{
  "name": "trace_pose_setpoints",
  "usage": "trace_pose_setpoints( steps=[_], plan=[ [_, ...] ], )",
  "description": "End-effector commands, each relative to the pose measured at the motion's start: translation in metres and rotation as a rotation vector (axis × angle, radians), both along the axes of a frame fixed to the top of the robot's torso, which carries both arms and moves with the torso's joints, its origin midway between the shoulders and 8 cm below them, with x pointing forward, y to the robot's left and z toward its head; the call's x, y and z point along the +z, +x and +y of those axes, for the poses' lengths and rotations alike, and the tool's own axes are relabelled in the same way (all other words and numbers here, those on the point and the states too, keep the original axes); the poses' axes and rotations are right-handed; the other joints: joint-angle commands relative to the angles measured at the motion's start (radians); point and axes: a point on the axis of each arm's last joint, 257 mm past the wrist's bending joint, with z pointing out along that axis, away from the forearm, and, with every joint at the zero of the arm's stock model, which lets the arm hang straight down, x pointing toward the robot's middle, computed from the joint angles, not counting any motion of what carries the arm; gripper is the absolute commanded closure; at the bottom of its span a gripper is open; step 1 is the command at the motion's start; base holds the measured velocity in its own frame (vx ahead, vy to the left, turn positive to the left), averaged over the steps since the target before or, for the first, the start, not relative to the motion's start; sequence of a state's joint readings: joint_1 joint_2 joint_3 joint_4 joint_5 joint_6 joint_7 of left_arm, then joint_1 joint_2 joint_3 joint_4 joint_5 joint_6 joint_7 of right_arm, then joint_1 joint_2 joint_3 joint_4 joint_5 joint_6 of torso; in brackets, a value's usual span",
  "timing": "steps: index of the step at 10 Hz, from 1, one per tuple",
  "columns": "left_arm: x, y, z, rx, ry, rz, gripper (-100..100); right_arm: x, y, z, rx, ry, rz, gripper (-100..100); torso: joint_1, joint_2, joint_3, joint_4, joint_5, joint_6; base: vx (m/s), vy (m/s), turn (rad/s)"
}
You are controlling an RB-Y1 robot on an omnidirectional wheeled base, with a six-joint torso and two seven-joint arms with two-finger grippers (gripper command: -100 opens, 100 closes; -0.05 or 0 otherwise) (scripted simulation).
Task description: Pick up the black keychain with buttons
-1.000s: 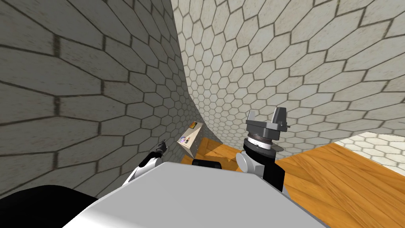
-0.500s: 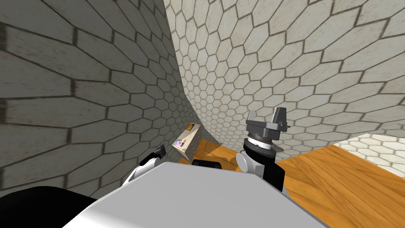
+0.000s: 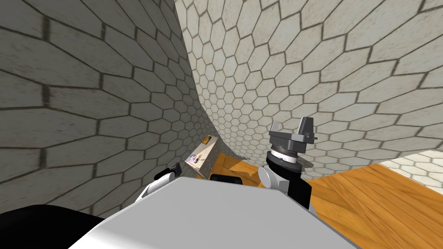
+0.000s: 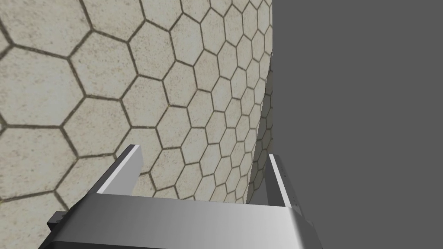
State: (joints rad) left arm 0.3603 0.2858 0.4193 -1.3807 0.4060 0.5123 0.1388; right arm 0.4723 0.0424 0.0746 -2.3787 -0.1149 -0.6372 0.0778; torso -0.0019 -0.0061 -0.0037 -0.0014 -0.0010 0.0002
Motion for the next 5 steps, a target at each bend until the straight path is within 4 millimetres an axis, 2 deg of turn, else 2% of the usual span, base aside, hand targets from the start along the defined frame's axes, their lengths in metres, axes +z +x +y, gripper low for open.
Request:
trace_pose_setpoints(
  steps=[1, 3, 4, 5],
  plan=[
    [-0.013, -0.009, 0.000, 0.037, -0.050, 0.041, -100, 0.000, 0.000, 0.000, 0.000, 0.000, 0.000, 0, 0.000, 0.000, 0.000, 0.000, 0.000, 0.000, 0.089, -0.063, 0.014],
    [-0.018, -0.014, -0.004, 0.038, -0.067, 0.065, -100, 0.000, 0.000, 0.000, 0.000, 0.000, 0.000, 0, 0.000, 0.000, 0.000, 0.000, 0.000, 0.000, 0.052, -0.027, 0.005],
    [-0.029, -0.022, -0.006, 0.067, -0.110, 0.099, -100, 0.000, 0.000, 0.000, 0.000, 0.000, 0.000, 0, 0.002, 0.003, 0.001, 0.001, 0.000, 0.000, 0.064, -0.027, 0.007],
    [-0.030, -0.024, -0.007, 0.067, -0.117, 0.110, -100, 0.000, 0.000, 0.000, 0.000, 0.000, 0.000, 0, 0.001, 0.001, 0.001, 0.000, 0.000, 0.000, 0.063, -0.033, 0.008]
  ],
)
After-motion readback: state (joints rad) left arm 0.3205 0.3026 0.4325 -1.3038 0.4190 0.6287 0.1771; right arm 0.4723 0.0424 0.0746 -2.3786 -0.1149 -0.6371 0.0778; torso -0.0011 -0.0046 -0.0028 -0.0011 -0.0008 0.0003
